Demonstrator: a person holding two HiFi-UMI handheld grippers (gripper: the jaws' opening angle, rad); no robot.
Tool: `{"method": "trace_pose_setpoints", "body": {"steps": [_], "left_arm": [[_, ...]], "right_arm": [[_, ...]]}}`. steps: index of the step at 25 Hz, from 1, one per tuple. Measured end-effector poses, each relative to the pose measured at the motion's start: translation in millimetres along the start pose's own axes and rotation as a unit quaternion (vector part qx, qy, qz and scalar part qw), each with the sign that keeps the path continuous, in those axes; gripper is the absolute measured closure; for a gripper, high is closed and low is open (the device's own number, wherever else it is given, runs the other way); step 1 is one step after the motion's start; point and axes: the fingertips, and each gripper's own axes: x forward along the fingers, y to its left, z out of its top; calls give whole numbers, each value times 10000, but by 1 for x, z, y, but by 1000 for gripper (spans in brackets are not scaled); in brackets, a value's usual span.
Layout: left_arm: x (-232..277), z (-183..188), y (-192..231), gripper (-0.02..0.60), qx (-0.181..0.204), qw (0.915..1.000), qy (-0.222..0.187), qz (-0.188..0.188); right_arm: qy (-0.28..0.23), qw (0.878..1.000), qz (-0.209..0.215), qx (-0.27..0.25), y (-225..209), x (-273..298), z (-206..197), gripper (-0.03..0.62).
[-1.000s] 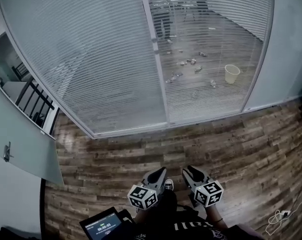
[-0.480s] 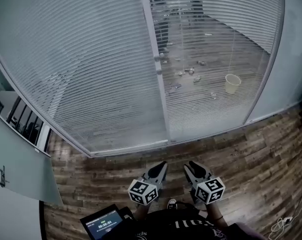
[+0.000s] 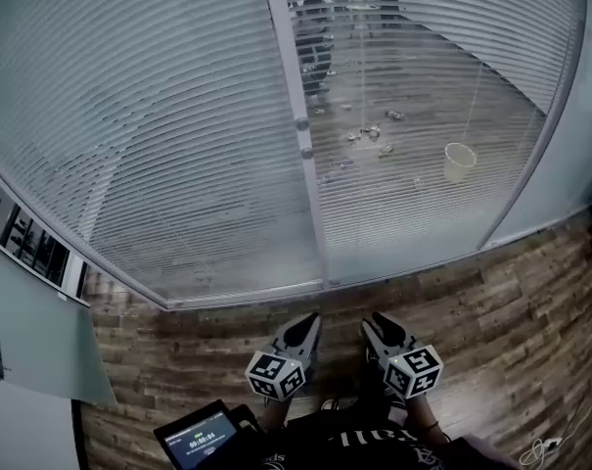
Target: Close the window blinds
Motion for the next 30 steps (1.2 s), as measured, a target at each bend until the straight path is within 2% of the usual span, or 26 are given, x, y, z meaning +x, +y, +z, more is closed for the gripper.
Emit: {"method": "trace_pose_setpoints", "body": {"steps": [5, 8, 11, 16, 17, 19, 20, 22, 24, 27, 30], "left_arm": [[77, 29, 39, 575, -36, 9982, -332, 506], [119, 61, 58, 575, 60, 9949, -561, 834], [157, 96, 78, 575, 380, 9896, -716, 1190], [219, 134, 126, 574, 990, 9761, -601, 1839], [229, 143, 133, 564, 1075, 9735, -591, 1931], [242, 164, 145, 485, 1309, 9674, -571, 2093], [245, 175, 151, 474, 1500, 9626, -547, 2189], [247, 197, 164, 474, 2084, 9465, -410, 2429], [250, 212, 174, 472, 2861, 9216, -10, 2624], [271, 216, 189, 442, 4039, 8693, 829, 2725], [297, 213, 205, 428, 4899, 8152, 1384, 2763]], "right_arm": [[271, 9980, 522, -214, -60, 59, 30, 467], [369, 9948, 877, -377, -85, 87, 62, 467], [441, 9907, 1163, -548, -108, 110, 90, 467], [526, 9872, 1394, -563, -155, 148, 108, 467], [556, 9865, 1435, -551, -161, 154, 109, 467], [618, 9851, 1526, -497, -167, 163, 110, 467], [645, 9843, 1573, -467, -167, 166, 110, 467], [684, 9830, 1647, -429, -159, 171, 110, 467], [703, 9825, 1682, -390, -152, 176, 110, 467], [728, 9824, 1693, -316, -156, 187, 112, 467], [749, 9839, 1602, -269, -173, 204, 117, 467]]}}
